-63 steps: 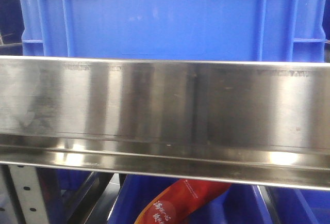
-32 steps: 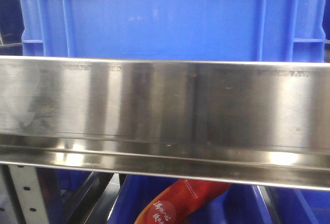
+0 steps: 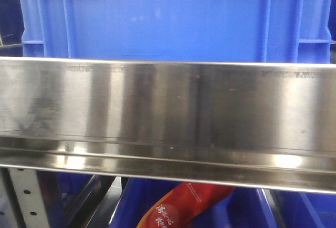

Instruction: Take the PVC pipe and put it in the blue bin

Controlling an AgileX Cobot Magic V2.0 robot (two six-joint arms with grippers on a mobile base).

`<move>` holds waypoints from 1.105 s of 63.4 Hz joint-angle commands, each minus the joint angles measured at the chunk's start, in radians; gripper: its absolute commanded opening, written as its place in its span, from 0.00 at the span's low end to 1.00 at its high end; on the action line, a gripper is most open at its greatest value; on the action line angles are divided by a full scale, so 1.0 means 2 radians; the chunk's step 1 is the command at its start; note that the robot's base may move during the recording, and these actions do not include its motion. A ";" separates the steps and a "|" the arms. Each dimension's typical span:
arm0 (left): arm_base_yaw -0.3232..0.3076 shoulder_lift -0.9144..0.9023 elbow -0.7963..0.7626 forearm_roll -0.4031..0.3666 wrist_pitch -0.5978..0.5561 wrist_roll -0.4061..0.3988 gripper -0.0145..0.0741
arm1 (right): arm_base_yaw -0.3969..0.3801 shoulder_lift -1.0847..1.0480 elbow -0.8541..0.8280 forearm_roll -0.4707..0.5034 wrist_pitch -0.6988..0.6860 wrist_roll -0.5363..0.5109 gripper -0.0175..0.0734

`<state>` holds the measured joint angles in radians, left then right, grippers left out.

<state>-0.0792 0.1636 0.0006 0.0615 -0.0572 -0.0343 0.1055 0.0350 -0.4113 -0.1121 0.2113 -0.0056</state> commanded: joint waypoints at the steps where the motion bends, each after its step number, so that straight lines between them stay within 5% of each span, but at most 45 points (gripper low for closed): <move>1: 0.002 -0.003 0.000 -0.003 -0.010 0.000 0.04 | -0.008 -0.014 0.023 -0.003 -0.021 -0.002 0.01; 70: 0.002 -0.003 0.000 -0.003 -0.010 0.000 0.04 | -0.112 -0.017 0.111 0.003 -0.099 -0.002 0.01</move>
<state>-0.0792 0.1636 0.0006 0.0615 -0.0579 -0.0343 -0.1057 0.0013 -0.2241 -0.1085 0.0813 -0.0077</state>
